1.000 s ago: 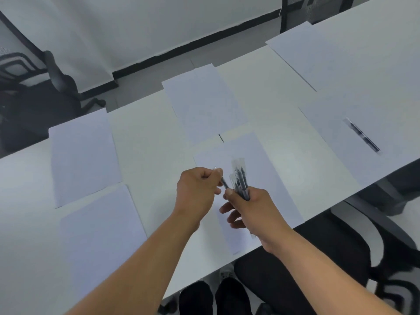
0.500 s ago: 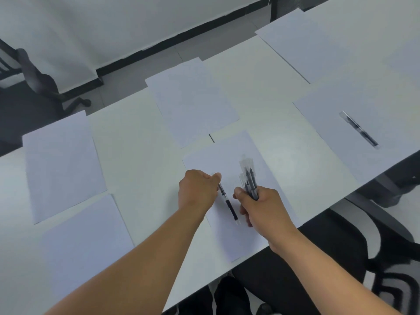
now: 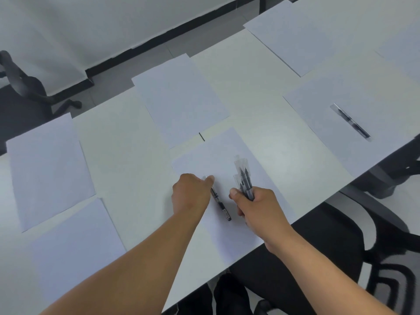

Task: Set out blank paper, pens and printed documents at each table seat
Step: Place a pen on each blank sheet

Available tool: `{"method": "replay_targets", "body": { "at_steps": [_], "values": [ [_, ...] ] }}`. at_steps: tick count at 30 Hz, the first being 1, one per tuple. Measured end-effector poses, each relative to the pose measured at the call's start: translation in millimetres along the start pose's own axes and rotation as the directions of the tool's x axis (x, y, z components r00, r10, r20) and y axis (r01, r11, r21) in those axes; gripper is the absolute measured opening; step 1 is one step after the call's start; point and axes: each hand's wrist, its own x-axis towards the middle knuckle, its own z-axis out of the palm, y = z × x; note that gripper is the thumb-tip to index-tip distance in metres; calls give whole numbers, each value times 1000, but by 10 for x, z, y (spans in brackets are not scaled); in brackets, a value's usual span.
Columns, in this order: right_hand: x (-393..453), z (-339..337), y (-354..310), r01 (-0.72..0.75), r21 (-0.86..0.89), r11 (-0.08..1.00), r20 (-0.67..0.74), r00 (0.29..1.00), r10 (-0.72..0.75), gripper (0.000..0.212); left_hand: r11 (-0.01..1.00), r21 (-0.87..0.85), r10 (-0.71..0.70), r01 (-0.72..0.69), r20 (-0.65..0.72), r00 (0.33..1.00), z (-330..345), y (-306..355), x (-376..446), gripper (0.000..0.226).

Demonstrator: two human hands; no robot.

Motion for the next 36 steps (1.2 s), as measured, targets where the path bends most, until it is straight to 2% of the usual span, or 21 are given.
{"method": "replay_targets", "body": {
  "at_steps": [5, 15, 20, 23, 25, 28, 32, 36],
  "values": [
    [-25, -4, -7, 10, -5, 1000, 11, 1000, -10, 44, 999, -32, -36, 36, 0, 999, 18, -18, 0, 44],
    [-135, 42, -53, 26, -28, 999, 33, 999, -25, 45, 997, -26, -78, 77, -12, 997, -97, -63, -75, 46],
    [-206, 106, -128, 4, -20, 1000, 62, 998, -3, 43, 997, -61, -38, 37, -26, 999, -277, -94, -194, 43],
    [-275, 195, -210, 11, -19, 1000, 85, 996, -10, 43, 989, -150, -2, -3, -30, 1000, -452, -143, -341, 45],
    [-333, 263, -272, 32, -2, 999, 133, 991, -32, 31, 976, -216, 21, -26, -27, 999, -562, -198, -440, 48],
    [-440, 375, -375, 71, 23, 997, 183, 980, -74, 16, 963, -260, 67, -66, -5, 998, -716, -285, -583, 36],
    [-573, 555, -491, 113, 21, 993, 216, 970, -115, 17, 948, -298, 101, -107, -36, 994, -913, -429, -739, 32],
    [-712, 751, -602, 132, 37, 991, 240, 961, -137, 21, 922, -376, 68, -87, -65, 996, -1169, -613, -818, 32]
  ]
}}
